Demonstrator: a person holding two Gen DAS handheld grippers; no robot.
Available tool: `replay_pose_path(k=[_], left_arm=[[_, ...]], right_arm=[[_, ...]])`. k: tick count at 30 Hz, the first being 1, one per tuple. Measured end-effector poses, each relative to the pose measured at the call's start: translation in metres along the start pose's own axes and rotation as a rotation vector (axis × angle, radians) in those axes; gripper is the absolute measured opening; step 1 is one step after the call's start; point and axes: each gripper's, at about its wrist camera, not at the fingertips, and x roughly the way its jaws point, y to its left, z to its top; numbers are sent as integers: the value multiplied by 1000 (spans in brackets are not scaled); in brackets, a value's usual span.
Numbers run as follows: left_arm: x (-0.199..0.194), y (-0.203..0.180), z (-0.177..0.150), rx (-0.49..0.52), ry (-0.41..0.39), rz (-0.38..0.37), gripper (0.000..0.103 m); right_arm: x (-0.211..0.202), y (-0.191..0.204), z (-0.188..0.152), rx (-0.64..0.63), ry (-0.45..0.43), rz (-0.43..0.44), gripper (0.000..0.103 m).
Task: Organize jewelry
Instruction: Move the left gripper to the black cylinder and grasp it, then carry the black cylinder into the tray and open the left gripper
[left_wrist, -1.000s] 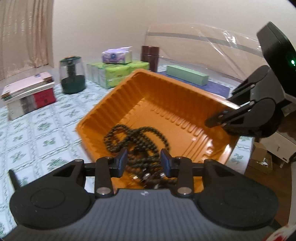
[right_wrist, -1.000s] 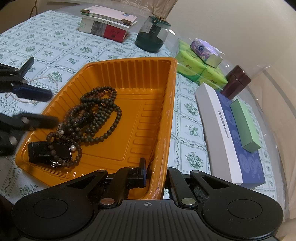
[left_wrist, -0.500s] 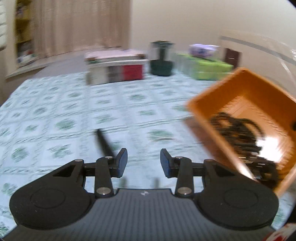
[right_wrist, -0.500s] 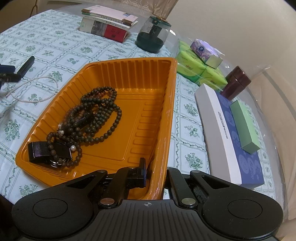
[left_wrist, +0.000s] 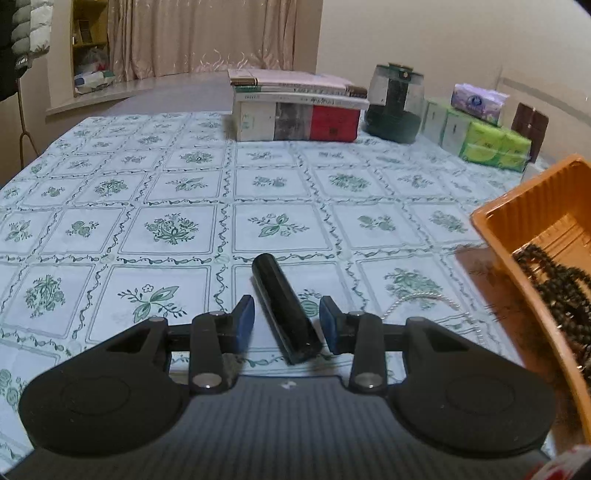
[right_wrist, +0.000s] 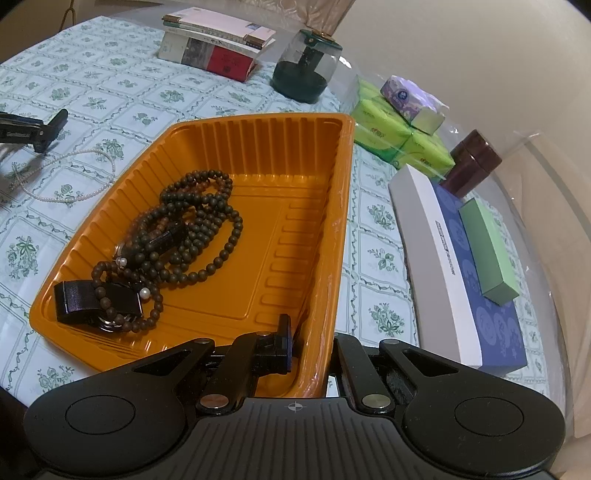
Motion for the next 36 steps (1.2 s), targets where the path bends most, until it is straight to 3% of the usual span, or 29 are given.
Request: replay_pose_path(k=[7, 26, 32, 36], left_arm=[[2, 0, 0, 44, 24, 1, 18], [-32, 15, 9, 7, 13, -38, 18], [-57, -8, 14, 34, -17, -119, 18], [-73, -43, 13, 68, -22, -236, 18]], right_arm=[[2, 0, -1, 1, 3, -1, 5], [1, 1, 1, -6, 0, -4, 5], [1, 2, 1, -5, 0, -4, 5], [-1, 2, 1, -5, -1, -3, 5]])
